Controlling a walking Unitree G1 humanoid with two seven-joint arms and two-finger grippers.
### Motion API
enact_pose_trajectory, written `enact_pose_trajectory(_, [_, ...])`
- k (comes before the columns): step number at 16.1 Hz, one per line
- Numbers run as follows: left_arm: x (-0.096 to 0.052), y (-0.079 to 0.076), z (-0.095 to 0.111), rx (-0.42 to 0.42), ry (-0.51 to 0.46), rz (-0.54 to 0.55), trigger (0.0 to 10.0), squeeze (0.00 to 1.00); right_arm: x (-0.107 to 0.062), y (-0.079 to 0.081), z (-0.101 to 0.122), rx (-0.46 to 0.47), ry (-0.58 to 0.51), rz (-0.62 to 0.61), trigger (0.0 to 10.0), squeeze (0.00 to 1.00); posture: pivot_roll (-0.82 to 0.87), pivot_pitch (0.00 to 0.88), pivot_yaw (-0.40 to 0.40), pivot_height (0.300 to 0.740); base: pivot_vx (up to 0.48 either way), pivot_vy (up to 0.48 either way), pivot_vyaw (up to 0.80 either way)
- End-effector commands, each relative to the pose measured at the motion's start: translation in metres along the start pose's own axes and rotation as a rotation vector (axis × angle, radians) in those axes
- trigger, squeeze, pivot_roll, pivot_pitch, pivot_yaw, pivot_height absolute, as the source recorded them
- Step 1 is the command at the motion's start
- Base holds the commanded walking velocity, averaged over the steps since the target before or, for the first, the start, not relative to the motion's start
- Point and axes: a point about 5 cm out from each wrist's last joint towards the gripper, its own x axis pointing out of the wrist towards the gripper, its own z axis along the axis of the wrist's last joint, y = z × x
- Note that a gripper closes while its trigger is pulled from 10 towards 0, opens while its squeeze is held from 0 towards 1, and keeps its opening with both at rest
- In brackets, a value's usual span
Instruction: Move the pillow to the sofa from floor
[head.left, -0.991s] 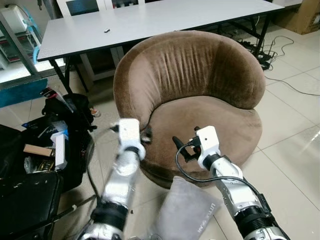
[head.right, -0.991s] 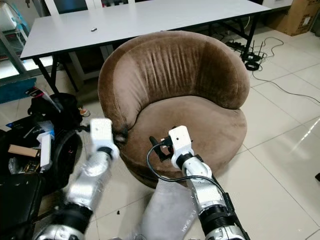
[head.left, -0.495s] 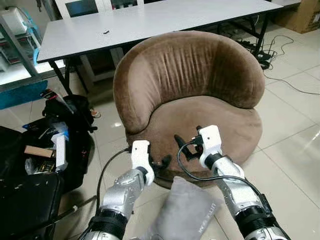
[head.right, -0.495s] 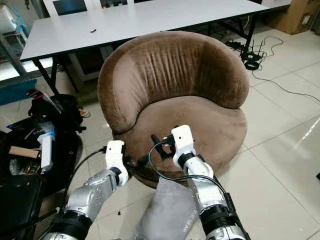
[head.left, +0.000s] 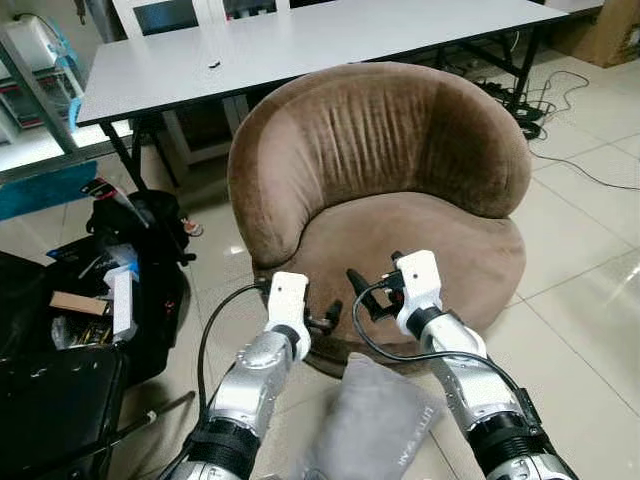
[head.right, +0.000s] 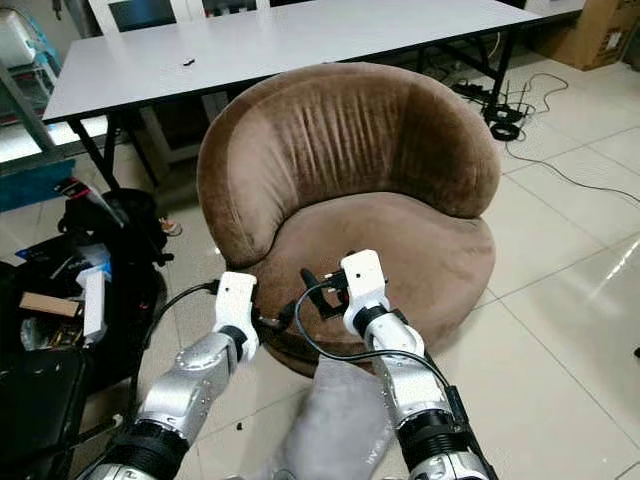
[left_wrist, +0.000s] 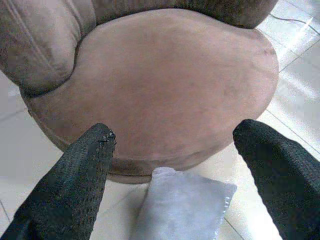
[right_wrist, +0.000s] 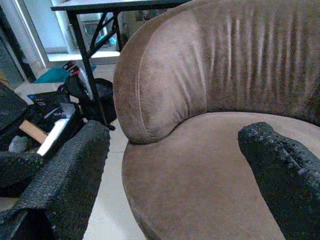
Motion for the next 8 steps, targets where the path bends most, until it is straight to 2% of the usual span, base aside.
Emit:
enact_pose_trajectory(1, [0.001, 0.003, 0.014, 0.034, -0.05, 0.01, 10.0, 1.0, 0.002, 0.001, 0.002, -0.005, 0.001, 0.002, 10.0, 0.0, -0.2, 0.0, 0.133, 0.725, 0.0, 0.0, 0.0])
enact_pose_trajectory(3, [0.002, 0.003, 0.031, 0.031, -0.102, -0.021, 10.0, 1.0, 0.002, 0.002, 0.002, -0.005, 0.001, 0.0, 10.0, 0.0, -0.2, 0.0, 0.133, 0.725, 0.0, 0.0, 0.0])
enact_pose_trajectory(4, [0.003, 0.005, 0.034, 0.057, -0.112, 0.0, 10.0, 1.0, 0.002, 0.002, 0.002, -0.004, 0.001, 0.0, 10.0, 0.0, -0.2, 0.0, 0.133, 0.725, 0.0, 0.0, 0.0])
enact_pose_trajectory(8, [0.004, 0.013, 0.037, 0.074, -0.106, 0.04, 10.0, 1.0, 0.003, 0.002, 0.003, -0.003, 0.0, -0.004, 10.0, 0.0, -0.2, 0.0, 0.138, 0.725, 0.0, 0.0, 0.0])
